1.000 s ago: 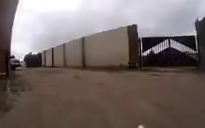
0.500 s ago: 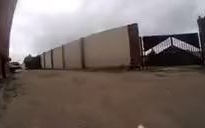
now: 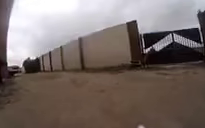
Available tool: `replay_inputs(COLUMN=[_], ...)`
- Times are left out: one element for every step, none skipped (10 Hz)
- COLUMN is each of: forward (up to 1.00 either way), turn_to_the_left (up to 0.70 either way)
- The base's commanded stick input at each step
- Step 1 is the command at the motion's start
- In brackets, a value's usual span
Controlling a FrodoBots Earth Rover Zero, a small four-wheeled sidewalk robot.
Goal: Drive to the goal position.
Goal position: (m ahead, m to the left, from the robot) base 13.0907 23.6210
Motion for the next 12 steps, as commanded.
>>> replay_inputs(forward=[0.5,0.5,0.5,0.5,0.5,0.5,0.5,0.5,0.5,0.5,0.5,0.5], turn_to_the_left=[0.5,0.5,0.31,0.0,0.06,0.45,0.5,0.13,0.0,0.0,0.27,0.5])
